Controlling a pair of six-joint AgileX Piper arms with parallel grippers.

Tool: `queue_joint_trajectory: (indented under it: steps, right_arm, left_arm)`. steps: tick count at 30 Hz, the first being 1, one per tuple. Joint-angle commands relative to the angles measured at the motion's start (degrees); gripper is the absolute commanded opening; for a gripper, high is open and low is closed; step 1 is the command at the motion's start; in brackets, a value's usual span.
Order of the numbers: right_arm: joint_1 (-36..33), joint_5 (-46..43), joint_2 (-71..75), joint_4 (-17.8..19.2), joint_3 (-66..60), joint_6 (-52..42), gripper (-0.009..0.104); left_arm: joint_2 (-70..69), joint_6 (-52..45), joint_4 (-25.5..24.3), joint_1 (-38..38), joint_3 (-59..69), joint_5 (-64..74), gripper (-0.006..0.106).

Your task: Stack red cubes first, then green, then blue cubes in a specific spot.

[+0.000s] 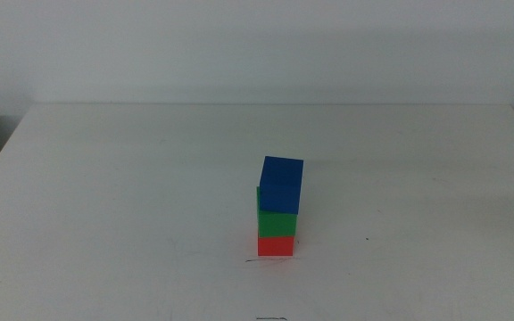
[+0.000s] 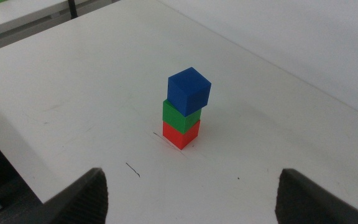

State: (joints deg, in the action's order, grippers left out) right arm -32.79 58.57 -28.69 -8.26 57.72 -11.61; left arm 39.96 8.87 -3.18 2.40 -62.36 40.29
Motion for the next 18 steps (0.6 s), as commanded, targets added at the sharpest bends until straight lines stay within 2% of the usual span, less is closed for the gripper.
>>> queue_joint_trajectory:
  steps: [1, 5, 9, 15, 18]
  right_arm:
    - [0.46, -4.33, -0.57, 1.0, 0.38, -0.5, 0.094]
    - [0.46, -8.07, -0.39, 4.98, -2.52, -0.5, 0.094]
    - [0.51, -18.14, -0.39, 9.61, -7.94, -0.5, 0.094]
    - [0.62, -29.24, -0.39, 9.98, -16.95, -0.5, 0.094]
    - [3.14, -37.54, -0.39, 9.82, -21.16, -0.5, 0.094]
  left_arm:
    - [0.09, 0.08, 0.32, -0.13, -1.31, -4.35, 0.071]
    - [-0.65, 0.08, 0.26, -0.13, -0.85, -5.39, 0.071]
    - [-6.32, 0.08, 0.01, -0.13, 4.96, -11.41, 0.071]
    - [-15.22, 0.08, 0.39, -0.13, 17.33, -17.36, 0.071]
    - [-19.18, 0.08, 0.39, -0.13, 24.11, -17.57, 0.071]
